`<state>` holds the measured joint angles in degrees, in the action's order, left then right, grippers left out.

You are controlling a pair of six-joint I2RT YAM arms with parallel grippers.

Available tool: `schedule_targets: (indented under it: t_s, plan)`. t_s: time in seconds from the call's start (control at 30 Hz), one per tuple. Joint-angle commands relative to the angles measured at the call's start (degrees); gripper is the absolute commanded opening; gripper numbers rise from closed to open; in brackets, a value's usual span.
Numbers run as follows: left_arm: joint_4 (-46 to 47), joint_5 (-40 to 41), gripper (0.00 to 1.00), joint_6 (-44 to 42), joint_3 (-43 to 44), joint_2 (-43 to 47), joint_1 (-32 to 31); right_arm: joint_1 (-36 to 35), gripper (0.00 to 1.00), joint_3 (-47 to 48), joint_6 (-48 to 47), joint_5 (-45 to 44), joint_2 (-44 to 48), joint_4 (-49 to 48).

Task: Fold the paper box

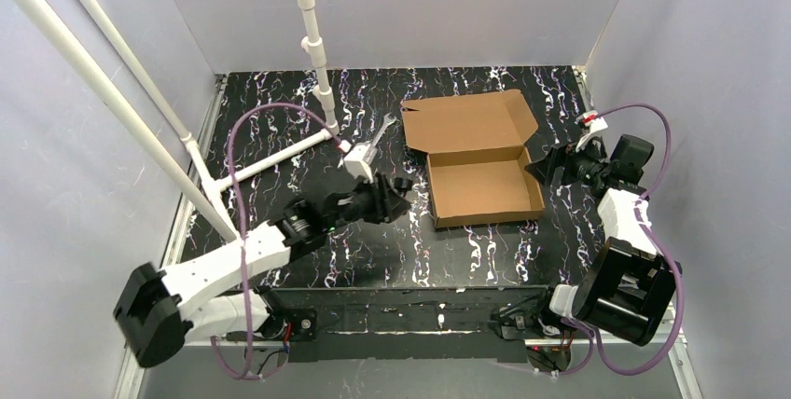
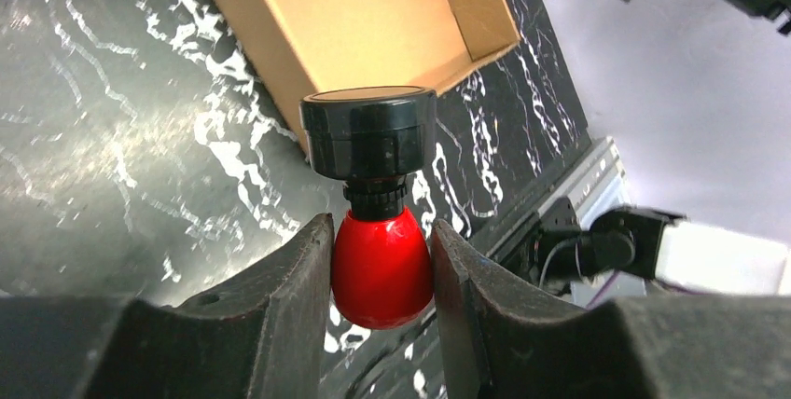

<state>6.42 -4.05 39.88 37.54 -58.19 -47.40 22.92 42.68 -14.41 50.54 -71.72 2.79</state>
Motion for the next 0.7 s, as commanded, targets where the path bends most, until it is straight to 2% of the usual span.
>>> schedule_targets:
  t_s: [0.0, 0.1, 0.2, 0.33, 0.6, 0.67]
  plan:
    - [2.11, 12.95, 0.00, 1.58, 9.20, -9.29, -5.10, 0.63, 0.98, -0.40, -1.58, 0.12, -0.24, -0.51]
    - [-0.25, 15.38, 0.00, 4.87, 15.26, -16.91, -7.28, 0.81, 0.99, -0.40, -1.58, 0.30, -0.26, -0.59]
    - [-12.15, 20.83, 0.00, 9.13, 25.25, -26.00, -9.10, 0.90, 0.98, -0.40, -1.54, 0.64, -0.35, -0.68]
    - [-17.99, 22.01, 0.00, 12.92, 33.25, -34.39, -9.96, 0.90, 0.98, -0.31, -1.41, 0.96, -0.45, -0.78]
    - [-34.05, 25.70, 0.00, 14.00, 53.61, -49.48, -11.58, 0.90, 0.98, -0.37, -1.19, 1.29, -0.43, -1.10]
    - [-36.63, 25.95, 0.04, 14.33, 57.17, -52.56, -11.58, 0.90, 0.99, -0.31, -1.15, 1.38, -0.37, -1.09]
